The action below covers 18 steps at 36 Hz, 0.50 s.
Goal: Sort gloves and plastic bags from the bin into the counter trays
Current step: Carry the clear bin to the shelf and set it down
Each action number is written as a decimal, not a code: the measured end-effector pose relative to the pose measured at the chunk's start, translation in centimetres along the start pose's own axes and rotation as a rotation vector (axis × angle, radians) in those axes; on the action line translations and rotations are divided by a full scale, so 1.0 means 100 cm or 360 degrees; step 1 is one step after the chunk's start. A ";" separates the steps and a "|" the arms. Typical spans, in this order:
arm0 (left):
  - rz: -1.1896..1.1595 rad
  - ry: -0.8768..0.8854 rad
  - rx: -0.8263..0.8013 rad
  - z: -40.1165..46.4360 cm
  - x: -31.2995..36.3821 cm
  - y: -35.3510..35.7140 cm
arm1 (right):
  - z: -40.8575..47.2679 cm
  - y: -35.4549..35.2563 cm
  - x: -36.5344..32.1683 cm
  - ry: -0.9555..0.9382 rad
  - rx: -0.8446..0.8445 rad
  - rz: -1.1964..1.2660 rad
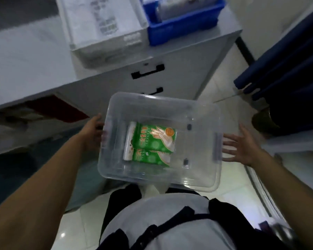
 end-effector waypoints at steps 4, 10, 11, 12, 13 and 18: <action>0.0425 0.0152 -0.0064 -0.026 0.060 0.105 | -0.002 -0.091 0.021 0.0055 0.0143 0.0345; 0.0903 0.0420 -0.0274 -0.068 0.120 0.254 | -0.029 -0.183 0.052 0.0074 0.0323 0.0761; 0.0963 0.0476 -0.0308 -0.075 0.129 0.277 | -0.033 -0.193 0.056 0.0064 0.0356 0.0821; 0.1021 0.0549 -0.0338 -0.083 0.140 0.301 | -0.035 -0.202 0.060 0.0053 0.0389 0.0893; 0.1080 0.0632 -0.0360 -0.092 0.150 0.323 | -0.038 -0.211 0.064 0.0048 0.0422 0.0968; 0.1288 0.0907 -0.0444 -0.129 0.202 0.420 | -0.048 -0.236 0.075 0.0044 0.0505 0.1294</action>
Point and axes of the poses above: each hand's wrist, its own z-axis towards the middle knuckle, its own y-axis out of the palm, x = y × z, the point moved 10 cm from there along z, towards the middle knuckle, and after that the axes turned 14 degrees about x, right-handed, at the moved point
